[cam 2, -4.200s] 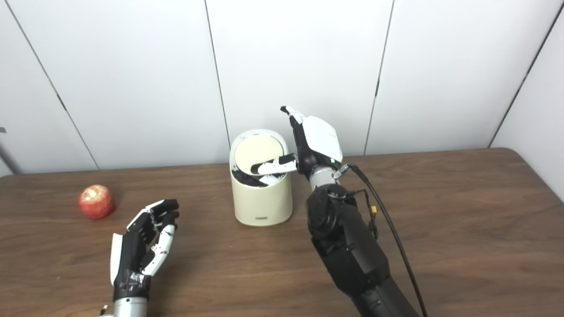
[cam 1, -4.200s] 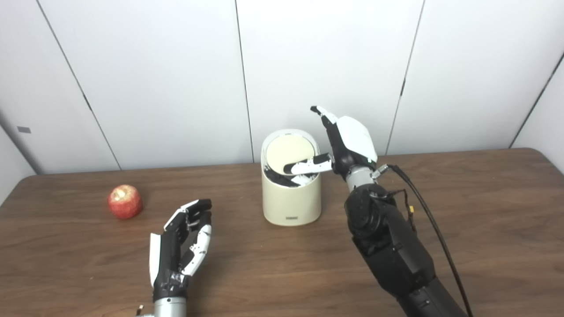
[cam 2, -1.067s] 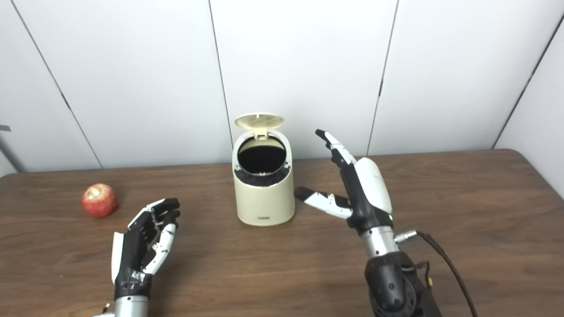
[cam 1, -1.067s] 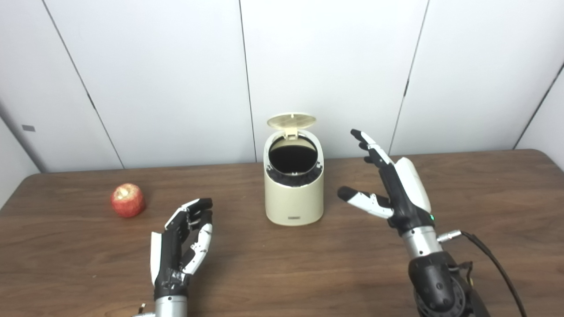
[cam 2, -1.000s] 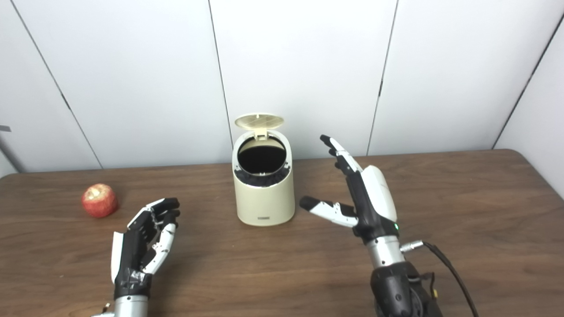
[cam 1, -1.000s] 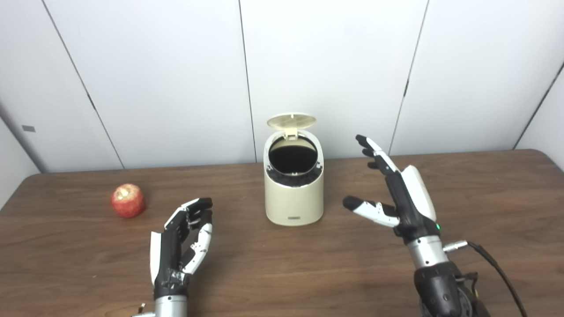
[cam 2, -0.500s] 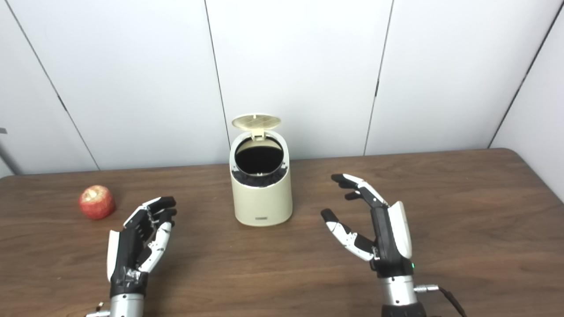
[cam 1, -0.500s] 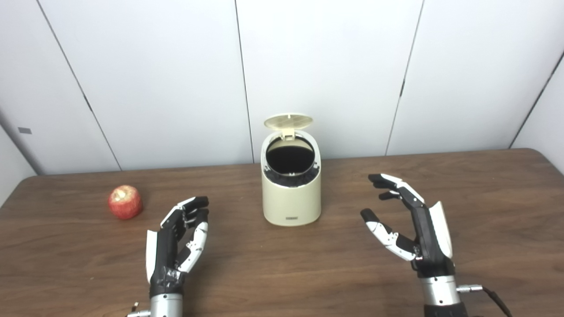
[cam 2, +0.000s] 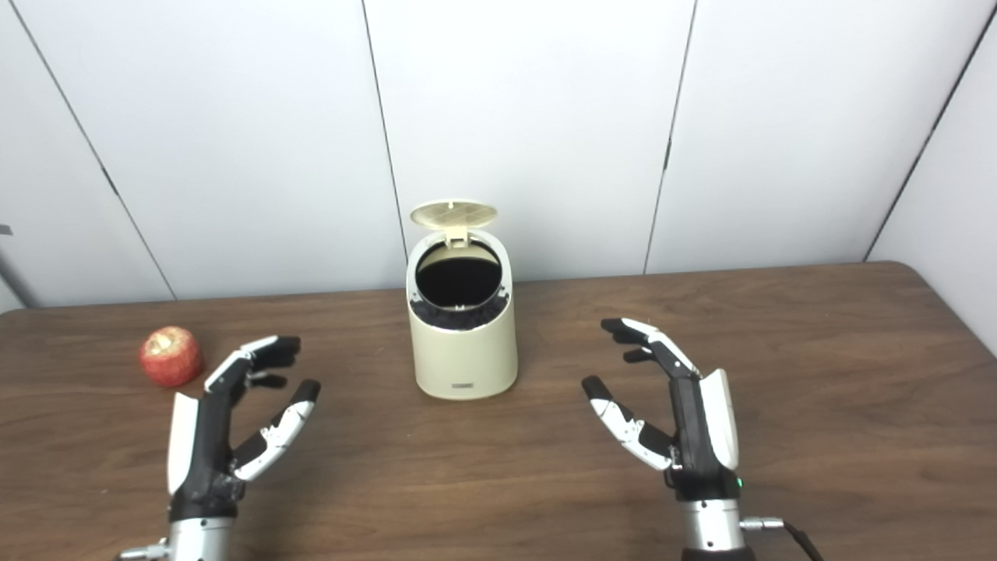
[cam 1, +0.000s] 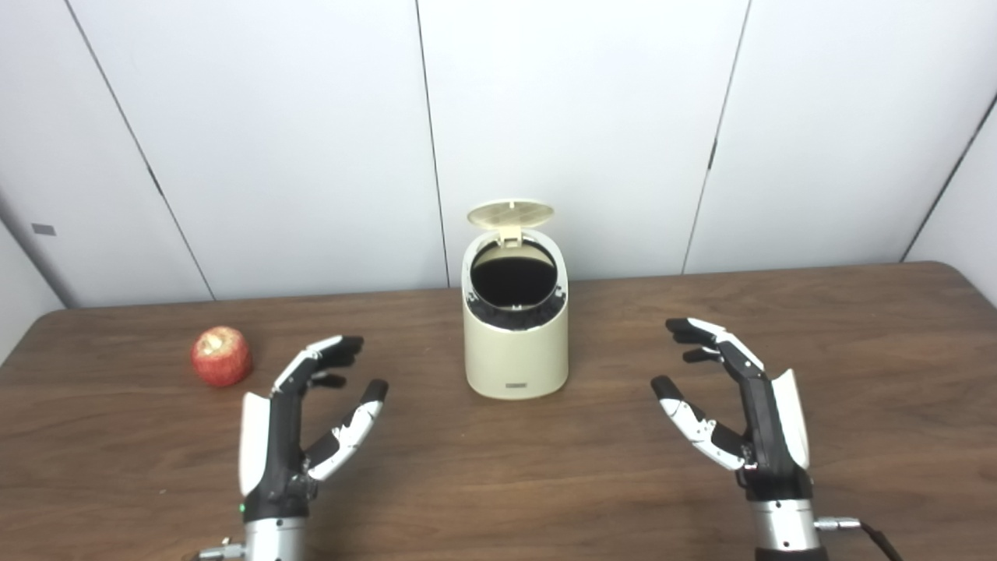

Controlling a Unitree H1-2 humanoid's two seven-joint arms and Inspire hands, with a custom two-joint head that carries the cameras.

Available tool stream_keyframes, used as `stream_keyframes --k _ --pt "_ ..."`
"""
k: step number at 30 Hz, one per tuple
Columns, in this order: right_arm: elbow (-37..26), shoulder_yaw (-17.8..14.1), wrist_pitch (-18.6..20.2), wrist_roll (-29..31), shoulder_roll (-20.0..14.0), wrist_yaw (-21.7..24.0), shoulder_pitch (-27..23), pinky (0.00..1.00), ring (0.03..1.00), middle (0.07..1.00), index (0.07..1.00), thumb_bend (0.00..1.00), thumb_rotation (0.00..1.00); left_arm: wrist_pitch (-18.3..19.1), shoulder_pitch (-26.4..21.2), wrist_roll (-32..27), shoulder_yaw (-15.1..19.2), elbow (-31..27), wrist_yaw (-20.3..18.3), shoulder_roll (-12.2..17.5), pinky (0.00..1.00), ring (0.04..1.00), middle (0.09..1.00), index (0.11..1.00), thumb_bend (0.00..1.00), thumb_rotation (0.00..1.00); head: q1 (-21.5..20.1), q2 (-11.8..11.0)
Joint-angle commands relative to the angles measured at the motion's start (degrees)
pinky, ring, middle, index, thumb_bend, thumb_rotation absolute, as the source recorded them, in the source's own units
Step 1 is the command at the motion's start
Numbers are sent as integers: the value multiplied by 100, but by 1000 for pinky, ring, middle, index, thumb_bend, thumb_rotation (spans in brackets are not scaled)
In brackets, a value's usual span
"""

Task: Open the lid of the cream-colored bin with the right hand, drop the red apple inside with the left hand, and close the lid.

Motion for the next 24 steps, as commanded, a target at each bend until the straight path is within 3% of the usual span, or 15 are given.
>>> stream_keyframes --k 1,4,7,12,18,24 --pt "-87 -50 -320 149 -40 -95 -92 588 703 722 700 240 471 446 -379 1158 177 -683 234 198 680 769 781 794 872 464 23 6" --pt "-84 -75 -271 192 -40 -54 -83 594 708 723 694 252 479 1130 -659 2244 451 -928 172 574 620 782 804 814 945 504 49 -6" --pt "-92 -90 -214 140 -45 -39 -74 602 711 727 702 249 525 1540 -944 2656 614 -765 30 1043 590 752 781 800 995 536 46 -20" --pt "-19 -114 -255 120 -65 -61 -85 590 707 724 706 246 516 2464 -1179 2720 640 -576 -930 1565 599 811 855 869 1000 456 121 -49" --pt "54 -131 -197 88 -95 -35 -81 600 708 729 724 250 496 2967 -1351 2375 525 -194 -1722 2024 693 855 869 886 1000 368 213 -94" --pt "117 -155 -174 136 -141 -1 -85 604 711 735 732 247 457 3213 -1453 2214 343 222 -1810 2207 718 849 857 863 1000 361 461 -182"
